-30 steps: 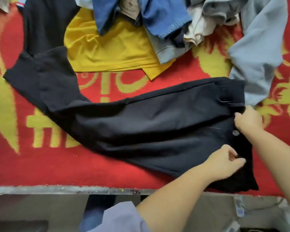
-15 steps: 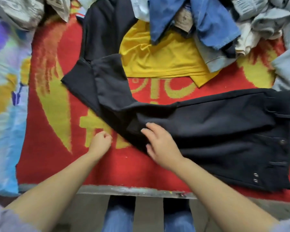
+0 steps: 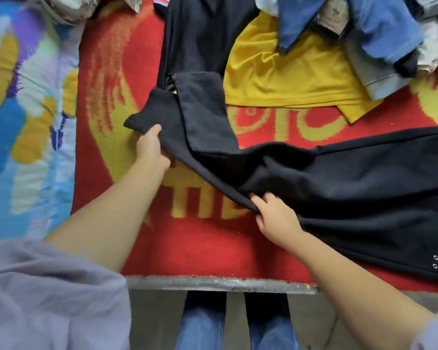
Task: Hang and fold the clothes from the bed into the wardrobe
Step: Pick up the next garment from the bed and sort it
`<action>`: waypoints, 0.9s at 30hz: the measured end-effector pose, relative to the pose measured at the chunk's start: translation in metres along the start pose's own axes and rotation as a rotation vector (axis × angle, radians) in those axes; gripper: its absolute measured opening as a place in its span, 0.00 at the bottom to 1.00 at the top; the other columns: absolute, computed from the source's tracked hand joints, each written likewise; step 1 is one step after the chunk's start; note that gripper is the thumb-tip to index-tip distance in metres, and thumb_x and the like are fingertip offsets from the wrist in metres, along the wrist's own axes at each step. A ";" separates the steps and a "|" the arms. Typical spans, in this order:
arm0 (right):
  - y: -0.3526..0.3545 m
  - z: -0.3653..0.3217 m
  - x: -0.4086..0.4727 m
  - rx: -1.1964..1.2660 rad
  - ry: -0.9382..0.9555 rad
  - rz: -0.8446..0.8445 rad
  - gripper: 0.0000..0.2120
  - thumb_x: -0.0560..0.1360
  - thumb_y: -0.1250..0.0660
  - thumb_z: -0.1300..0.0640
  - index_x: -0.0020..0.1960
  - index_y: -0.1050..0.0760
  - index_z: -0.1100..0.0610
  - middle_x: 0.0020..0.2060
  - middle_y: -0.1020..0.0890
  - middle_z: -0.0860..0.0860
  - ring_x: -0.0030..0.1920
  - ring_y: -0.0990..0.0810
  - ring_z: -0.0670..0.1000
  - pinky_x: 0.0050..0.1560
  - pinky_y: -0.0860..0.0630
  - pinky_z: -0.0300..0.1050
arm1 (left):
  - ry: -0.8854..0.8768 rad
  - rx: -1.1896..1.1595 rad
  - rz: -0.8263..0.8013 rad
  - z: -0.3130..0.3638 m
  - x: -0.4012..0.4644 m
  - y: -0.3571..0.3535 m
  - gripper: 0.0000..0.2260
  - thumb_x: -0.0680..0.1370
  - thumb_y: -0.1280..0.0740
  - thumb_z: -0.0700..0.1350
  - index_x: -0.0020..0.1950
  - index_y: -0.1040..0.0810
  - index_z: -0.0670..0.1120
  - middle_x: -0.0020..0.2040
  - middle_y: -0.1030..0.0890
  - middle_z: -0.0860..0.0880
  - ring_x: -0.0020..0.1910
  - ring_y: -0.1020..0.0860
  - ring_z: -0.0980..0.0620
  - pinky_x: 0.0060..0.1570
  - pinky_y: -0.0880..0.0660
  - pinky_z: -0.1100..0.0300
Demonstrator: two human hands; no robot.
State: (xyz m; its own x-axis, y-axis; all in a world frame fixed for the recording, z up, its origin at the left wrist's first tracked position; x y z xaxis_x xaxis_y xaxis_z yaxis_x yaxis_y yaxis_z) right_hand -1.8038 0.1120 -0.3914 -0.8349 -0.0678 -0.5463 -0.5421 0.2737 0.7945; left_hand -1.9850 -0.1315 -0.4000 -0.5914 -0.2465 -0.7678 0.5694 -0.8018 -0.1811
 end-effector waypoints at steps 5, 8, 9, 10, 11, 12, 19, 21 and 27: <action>-0.006 -0.023 -0.049 -0.039 0.338 -0.038 0.32 0.69 0.40 0.56 0.74 0.35 0.48 0.47 0.27 0.53 0.47 0.25 0.57 0.36 0.27 0.49 | -0.184 0.052 0.219 0.021 -0.054 0.115 0.08 0.77 0.35 0.36 0.54 0.23 0.47 0.49 0.18 0.49 0.47 0.19 0.50 0.45 0.23 0.58; -0.031 -0.019 -0.063 -0.193 0.317 -0.337 0.32 0.75 0.42 0.58 0.77 0.44 0.44 0.57 0.30 0.53 0.56 0.29 0.56 0.46 0.28 0.48 | -0.080 0.100 0.359 -0.009 -0.080 0.198 0.11 0.78 0.37 0.35 0.57 0.25 0.47 0.53 0.20 0.48 0.47 0.21 0.51 0.48 0.24 0.56; -0.040 -0.019 -0.065 -0.238 0.318 -0.452 0.30 0.76 0.43 0.57 0.77 0.44 0.44 0.60 0.31 0.52 0.59 0.30 0.56 0.50 0.29 0.48 | 0.007 0.130 0.417 -0.023 -0.086 0.224 0.11 0.78 0.37 0.36 0.58 0.26 0.47 0.56 0.21 0.47 0.49 0.22 0.51 0.51 0.24 0.55; -0.044 -0.021 -0.065 -0.254 0.324 -0.535 0.28 0.77 0.44 0.57 0.76 0.42 0.44 0.62 0.31 0.52 0.61 0.30 0.55 0.53 0.29 0.47 | 0.094 0.172 0.492 -0.036 -0.090 0.247 0.11 0.79 0.38 0.37 0.59 0.27 0.47 0.59 0.23 0.46 0.52 0.22 0.49 0.55 0.25 0.54; -0.043 -0.025 -0.061 -0.225 0.325 -0.563 0.25 0.78 0.44 0.56 0.75 0.39 0.45 0.62 0.30 0.52 0.62 0.29 0.55 0.55 0.29 0.47 | 0.156 0.259 0.595 -0.042 -0.094 0.267 0.12 0.79 0.39 0.39 0.62 0.28 0.46 0.62 0.24 0.44 0.57 0.24 0.46 0.58 0.27 0.52; -0.036 -0.028 -0.053 -0.166 0.315 -0.534 0.22 0.79 0.44 0.56 0.73 0.35 0.46 0.61 0.28 0.51 0.62 0.28 0.55 0.56 0.29 0.47 | 0.167 0.421 0.722 -0.039 -0.097 0.280 0.16 0.78 0.39 0.40 0.66 0.29 0.44 0.65 0.26 0.42 0.61 0.25 0.43 0.61 0.29 0.51; 0.071 -0.020 0.044 0.163 0.070 0.156 0.21 0.79 0.41 0.61 0.71 0.33 0.55 0.66 0.29 0.52 0.64 0.29 0.55 0.54 0.26 0.51 | -0.802 1.548 -0.138 -0.003 -0.073 0.084 0.27 0.72 0.34 0.36 0.71 0.33 0.40 0.68 0.31 0.38 0.69 0.34 0.40 0.69 0.39 0.50; 0.067 -0.019 0.069 0.054 0.021 -0.012 0.27 0.79 0.41 0.60 0.76 0.42 0.54 0.74 0.40 0.54 0.74 0.41 0.56 0.66 0.33 0.53 | -0.797 1.929 -0.436 -0.036 -0.062 0.029 0.32 0.74 0.35 0.39 0.76 0.42 0.44 0.77 0.45 0.41 0.77 0.47 0.43 0.74 0.48 0.49; 0.059 -0.031 0.085 -0.106 0.049 -0.178 0.15 0.77 0.37 0.56 0.62 0.30 0.58 0.61 0.27 0.57 0.68 0.33 0.59 0.73 0.50 0.61 | -0.827 2.253 -0.757 -0.042 -0.037 -0.019 0.15 0.78 0.38 0.43 0.64 0.26 0.46 0.76 0.39 0.43 0.77 0.49 0.46 0.75 0.52 0.49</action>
State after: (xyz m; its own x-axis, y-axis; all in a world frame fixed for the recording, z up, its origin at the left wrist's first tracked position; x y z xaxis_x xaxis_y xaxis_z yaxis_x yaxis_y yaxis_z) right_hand -1.9098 0.0930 -0.3834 -0.7273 -0.1531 -0.6690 -0.6862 0.1514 0.7114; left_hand -1.9496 -0.0842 -0.3937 -0.6139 0.5710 -0.5450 -0.5410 0.1985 0.8173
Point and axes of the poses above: each hand's wrist, its own x-axis towards the middle knuckle, its own y-axis out of the back of the hand, z = x × y, the point moved 6 cm from there along x, towards the middle knuckle
